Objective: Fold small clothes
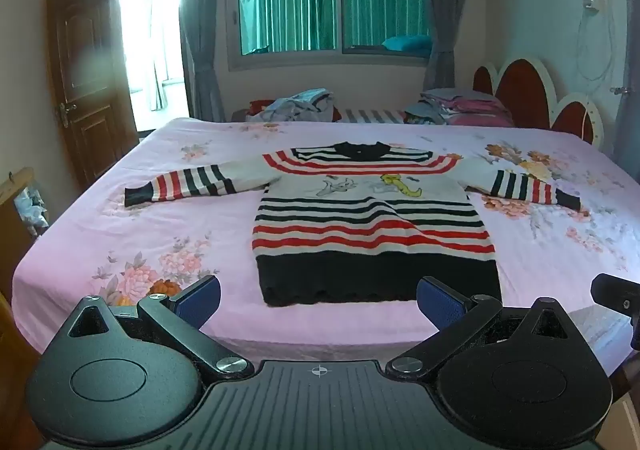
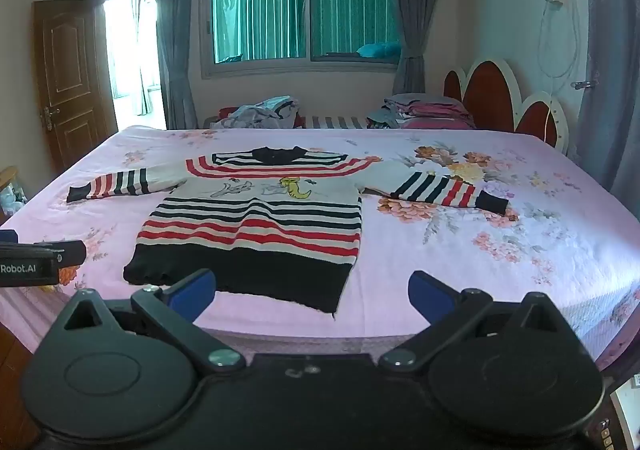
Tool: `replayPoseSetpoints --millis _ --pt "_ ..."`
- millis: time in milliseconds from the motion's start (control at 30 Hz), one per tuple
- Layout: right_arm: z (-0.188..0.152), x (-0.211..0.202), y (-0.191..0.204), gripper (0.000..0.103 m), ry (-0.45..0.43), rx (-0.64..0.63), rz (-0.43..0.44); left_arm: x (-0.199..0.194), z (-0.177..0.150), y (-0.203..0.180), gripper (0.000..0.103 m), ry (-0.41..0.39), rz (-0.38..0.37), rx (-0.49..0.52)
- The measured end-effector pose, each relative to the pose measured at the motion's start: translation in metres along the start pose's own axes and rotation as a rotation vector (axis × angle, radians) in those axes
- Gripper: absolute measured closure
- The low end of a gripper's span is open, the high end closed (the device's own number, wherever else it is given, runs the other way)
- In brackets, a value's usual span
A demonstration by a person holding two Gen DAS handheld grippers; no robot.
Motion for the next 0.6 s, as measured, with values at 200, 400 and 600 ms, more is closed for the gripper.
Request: replayPoseSetpoints --millis 200,400,600 --pt "0.0005 0.0014 0.0001 0.0 -0.004 -0.016 -0.009 -0.0001 0.0008 -0.0015 0.0 -0.011 0.004 0.017" --pt "0.0016 0.0018 -0.0004 0.0 -0.002 -0.014 -0.006 -0.001 0.0035 -0.004 0.0 -0.013 -0.007 0.008" --pt "0.0004 0.0037 0.0016 0.0 -0.003 -0.015 -0.004 -0.0026 0.0038 -0.0007 0.0 -0.014 -0.008 0.002"
Point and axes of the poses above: each gripper's, at about its wrist camera, not at the fingertips, and x roughly the way its jaws point, y to its left, z to its top, the point moved 7 cm from there along x, roughly the way its jaws point, and after that the axes turned 4 degrees about -z, right-handed, at the moved point
